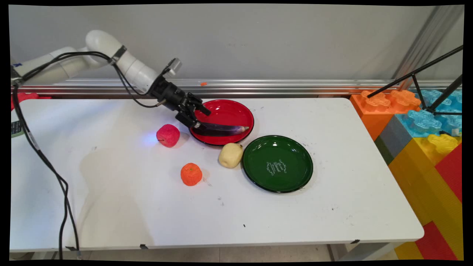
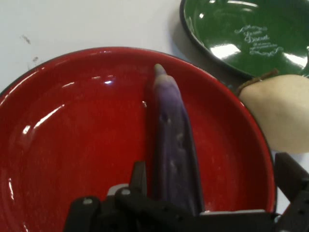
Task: Pick up the eggplant from the red plate
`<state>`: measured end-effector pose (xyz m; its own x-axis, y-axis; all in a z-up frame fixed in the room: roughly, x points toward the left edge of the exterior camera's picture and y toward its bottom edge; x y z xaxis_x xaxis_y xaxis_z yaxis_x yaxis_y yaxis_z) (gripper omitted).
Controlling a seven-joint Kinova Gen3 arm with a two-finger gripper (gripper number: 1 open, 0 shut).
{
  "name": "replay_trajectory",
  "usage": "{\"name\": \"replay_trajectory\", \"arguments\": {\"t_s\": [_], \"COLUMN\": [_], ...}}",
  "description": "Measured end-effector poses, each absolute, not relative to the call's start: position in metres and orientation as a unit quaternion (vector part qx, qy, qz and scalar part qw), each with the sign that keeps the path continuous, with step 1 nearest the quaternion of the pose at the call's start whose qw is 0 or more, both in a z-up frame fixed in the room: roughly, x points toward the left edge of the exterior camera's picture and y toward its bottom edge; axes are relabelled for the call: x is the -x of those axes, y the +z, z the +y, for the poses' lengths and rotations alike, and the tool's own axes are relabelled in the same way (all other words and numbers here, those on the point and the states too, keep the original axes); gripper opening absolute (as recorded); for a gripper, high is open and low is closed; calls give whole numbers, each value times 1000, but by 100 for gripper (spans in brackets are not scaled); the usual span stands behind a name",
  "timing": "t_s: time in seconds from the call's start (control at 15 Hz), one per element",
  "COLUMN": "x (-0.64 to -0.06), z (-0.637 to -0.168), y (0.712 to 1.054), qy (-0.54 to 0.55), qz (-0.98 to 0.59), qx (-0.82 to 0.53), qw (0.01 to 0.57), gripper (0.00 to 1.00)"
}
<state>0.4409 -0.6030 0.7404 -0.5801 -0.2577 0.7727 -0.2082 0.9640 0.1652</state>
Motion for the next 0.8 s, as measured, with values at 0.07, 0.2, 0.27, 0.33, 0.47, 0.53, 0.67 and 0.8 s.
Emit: {"name": "replay_trajectory", "arguments": {"t_s": [0.07, 0.2, 0.27, 0.33, 0.47, 0.53, 0.67, 0.8], "x": [-438, -434, -433, -432, -432, -432, -432, -431], "z": [-606, -610, -612, -613, -615, -616, -618, -620], "y": [737, 731, 728, 724, 718, 715, 710, 707], "qy": [-28, -28, -29, -29, -30, -31, -32, -32], "qz": [-890, -894, -896, -898, -902, -903, -906, -908], "qx": [-130, -130, -130, -130, -131, -131, -131, -130], "qw": [436, 429, 424, 419, 411, 408, 402, 397], "gripper": [100, 100, 100, 100, 100, 100, 100, 100]}}
